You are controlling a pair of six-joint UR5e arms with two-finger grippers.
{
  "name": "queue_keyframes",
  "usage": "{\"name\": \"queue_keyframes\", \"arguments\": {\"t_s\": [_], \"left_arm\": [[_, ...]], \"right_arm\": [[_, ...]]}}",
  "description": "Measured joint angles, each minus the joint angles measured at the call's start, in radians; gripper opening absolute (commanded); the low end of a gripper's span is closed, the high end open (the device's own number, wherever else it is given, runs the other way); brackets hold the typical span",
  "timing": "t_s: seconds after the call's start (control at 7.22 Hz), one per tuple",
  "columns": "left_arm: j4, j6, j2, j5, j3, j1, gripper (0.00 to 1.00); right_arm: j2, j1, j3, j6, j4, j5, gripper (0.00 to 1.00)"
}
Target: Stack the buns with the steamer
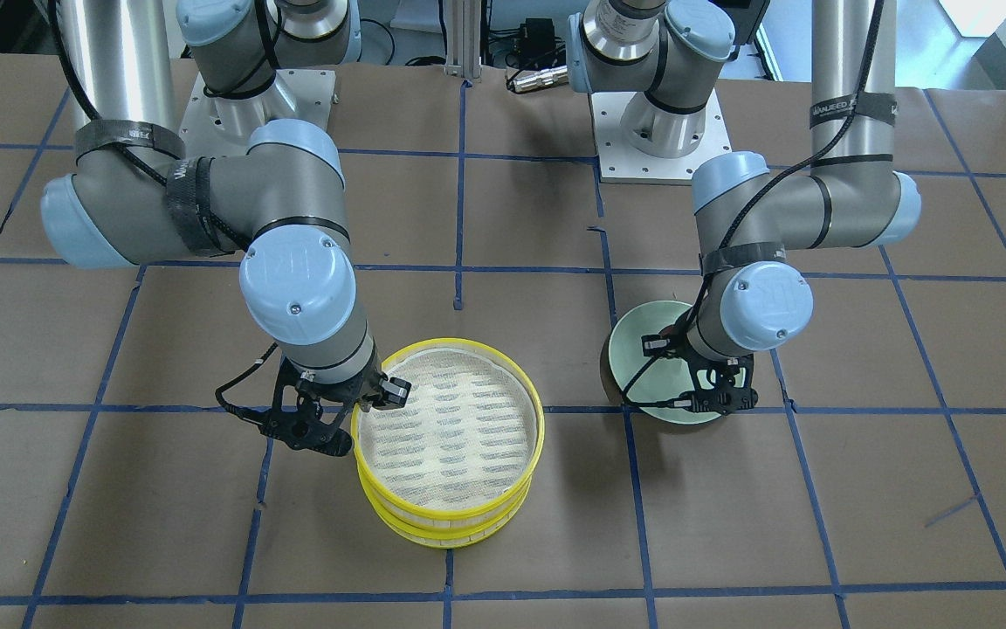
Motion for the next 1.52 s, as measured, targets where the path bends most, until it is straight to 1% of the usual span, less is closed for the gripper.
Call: {"name": "queue_keyframes", "arguments": {"t_s": [0.14,0.28,0.42,0.55,0.69,0.83,0.97,1.11,1.25,1.38,1.52], "left_arm": [[-0.056,-0.052,0.000,-0.038,0.073,0.000,0.02],[-0.077,-0.115,0.003,-0.078,0.133,-0.003,0.02],[-0.082,-0.183,0.008,-0.106,0.201,-0.006,0.02],[-0.088,-0.235,0.010,-0.118,0.259,-0.016,0.03],[-0.090,-0.303,0.009,-0.123,0.293,-0.041,0.03],[-0.074,-0.400,0.004,-0.142,0.312,-0.078,0.03],[-0.025,-0.532,-0.008,-0.188,0.320,-0.120,0.04],[0.044,-0.672,-0.028,-0.238,0.323,-0.159,0.21],[0.110,-0.795,-0.054,-0.287,0.323,-0.195,0.38],[0.155,-0.885,-0.077,-0.342,0.318,-0.220,0.99],[0.174,-0.935,-0.088,-0.390,0.312,-0.231,1.00]], "right_arm": [[0.003,-0.002,0.002,0.000,-0.009,-0.001,0.09],[0.006,-0.006,0.004,0.000,-0.017,-0.001,0.10],[0.007,-0.010,0.008,0.001,-0.026,0.000,0.25],[0.008,-0.012,0.013,0.001,-0.034,0.001,0.58],[0.008,-0.012,0.018,0.001,-0.038,0.000,0.99],[0.007,-0.014,0.020,0.000,-0.039,-0.001,1.00],[0.003,-0.019,0.016,-0.021,-0.041,-0.001,1.00],[-0.011,-0.043,0.007,-0.076,-0.038,0.000,1.00],[-0.047,-0.095,-0.002,-0.157,-0.015,0.005,1.00],[-0.102,-0.157,-0.006,-0.250,0.037,0.009,1.00],[-0.163,-0.203,-0.012,-0.326,0.101,0.011,1.00]]}}
